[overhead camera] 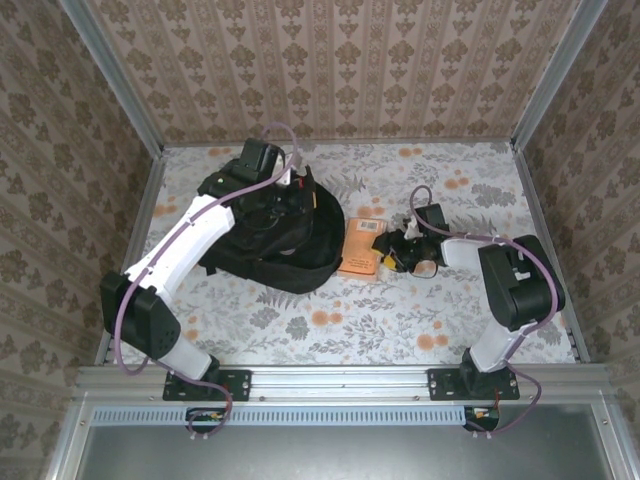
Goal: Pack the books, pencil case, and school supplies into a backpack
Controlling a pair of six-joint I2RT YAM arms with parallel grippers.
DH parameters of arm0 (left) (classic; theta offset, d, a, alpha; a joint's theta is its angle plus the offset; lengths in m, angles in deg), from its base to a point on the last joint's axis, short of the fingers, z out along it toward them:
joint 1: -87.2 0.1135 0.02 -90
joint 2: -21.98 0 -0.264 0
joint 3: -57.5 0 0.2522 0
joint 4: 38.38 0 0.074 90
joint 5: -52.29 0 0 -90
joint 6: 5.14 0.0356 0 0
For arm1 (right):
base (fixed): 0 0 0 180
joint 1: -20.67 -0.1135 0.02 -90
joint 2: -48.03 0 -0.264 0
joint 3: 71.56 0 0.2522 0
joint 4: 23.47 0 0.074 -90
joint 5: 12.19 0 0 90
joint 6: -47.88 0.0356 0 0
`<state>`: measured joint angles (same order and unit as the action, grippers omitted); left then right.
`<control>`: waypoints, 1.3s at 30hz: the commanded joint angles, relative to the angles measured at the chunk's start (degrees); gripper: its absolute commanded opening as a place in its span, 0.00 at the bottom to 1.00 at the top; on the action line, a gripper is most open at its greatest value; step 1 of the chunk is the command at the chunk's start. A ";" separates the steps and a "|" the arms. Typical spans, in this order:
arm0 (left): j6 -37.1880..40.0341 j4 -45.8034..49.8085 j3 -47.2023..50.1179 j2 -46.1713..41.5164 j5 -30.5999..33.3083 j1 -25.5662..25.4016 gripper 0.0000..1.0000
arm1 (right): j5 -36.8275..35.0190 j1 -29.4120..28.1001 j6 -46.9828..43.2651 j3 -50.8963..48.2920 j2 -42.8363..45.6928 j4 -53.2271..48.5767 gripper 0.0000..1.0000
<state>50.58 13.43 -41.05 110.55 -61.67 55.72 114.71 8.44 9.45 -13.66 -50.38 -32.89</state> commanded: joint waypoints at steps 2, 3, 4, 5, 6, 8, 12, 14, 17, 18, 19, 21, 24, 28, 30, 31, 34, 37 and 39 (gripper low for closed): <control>-0.35 -2.41 -0.78 -0.23 -2.14 -1.30 0.00 | 1.85 -1.09 1.11 0.04 -0.95 4.17 0.38; -0.26 -2.28 -0.89 -0.33 -1.97 -1.30 0.00 | 1.35 -1.08 0.82 -0.01 -0.76 3.84 0.36; -0.26 -2.34 -0.78 -0.49 -1.80 -1.30 0.00 | 1.16 -1.05 0.73 -0.08 -0.69 3.96 0.35; -0.26 -2.27 -0.76 -0.66 -1.79 -1.30 0.00 | 1.23 -1.06 0.85 -0.11 -0.59 4.22 0.33; -0.30 -2.31 -0.62 -0.75 -1.74 -1.30 0.00 | 1.56 -1.16 1.14 -0.20 -0.56 4.75 0.32; -0.32 -2.45 -0.43 -0.73 -1.86 -1.30 0.00 | 2.39 -1.40 1.86 -0.19 -0.81 6.18 0.33; -0.43 -2.84 0.19 -0.69 -1.79 -1.30 0.00 | 3.94 -2.36 2.04 1.05 -2.60 6.67 0.40; -0.51 -2.97 0.44 -0.69 -1.94 -1.30 0.00 | 5.15 -2.91 2.99 0.82 -3.55 9.25 0.36; -0.18 -2.89 0.44 -0.74 -1.96 -1.30 0.00 | 5.16 -4.38 1.01 2.50 -4.33 7.15 0.28; 0.08 -2.54 0.29 -0.70 -1.81 -1.30 0.00 | 3.78 -4.75 -0.83 3.32 -4.26 4.52 0.22; 0.32 -2.18 0.16 -0.69 -1.66 -1.28 0.00 | 1.95 -4.93 -2.21 3.85 -4.06 1.81 0.16; 1.32 -0.99 -0.18 -1.04 -0.80 -1.21 0.00 | -0.88 -5.08 -4.97 4.78 -3.89 -2.60 0.06; 3.05 1.61 -0.59 -1.96 1.74 -0.95 0.16 | -3.59 -5.08 -7.30 5.16 -3.18 -6.27 0.00; 5.19 4.44 -0.98 -2.57 3.15 -0.93 0.42 | -6.84 -4.91 -9.36 4.33 -0.41 -9.70 0.00; 6.26 5.99 -1.57 -2.53 2.78 -1.08 0.52 | -7.85 -4.37 -9.65 2.88 2.00 -10.09 0.00; 6.58 6.52 -1.68 -2.53 2.98 -1.20 0.55 | -7.80 -4.10 -9.72 2.20 3.06 -10.27 0.00; 7.30 7.31 -2.06 -2.55 3.49 -2.26 0.67 | -7.60 -2.92 -10.10 -0.14 7.11 -11.44 0.00; 7.38 7.23 -2.74 -1.27 3.46 -4.43 0.74 | -6.99 -1.03 -10.20 -3.24 11.95 -12.69 0.00; 6.79 6.61 -3.10 0.48 3.66 -6.39 0.75 | -5.72 0.66 -9.63 -5.69 15.75 -12.91 0.00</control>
<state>56.48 19.44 -41.68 110.05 -58.16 51.72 108.35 7.42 0.89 -17.03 -39.45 -43.49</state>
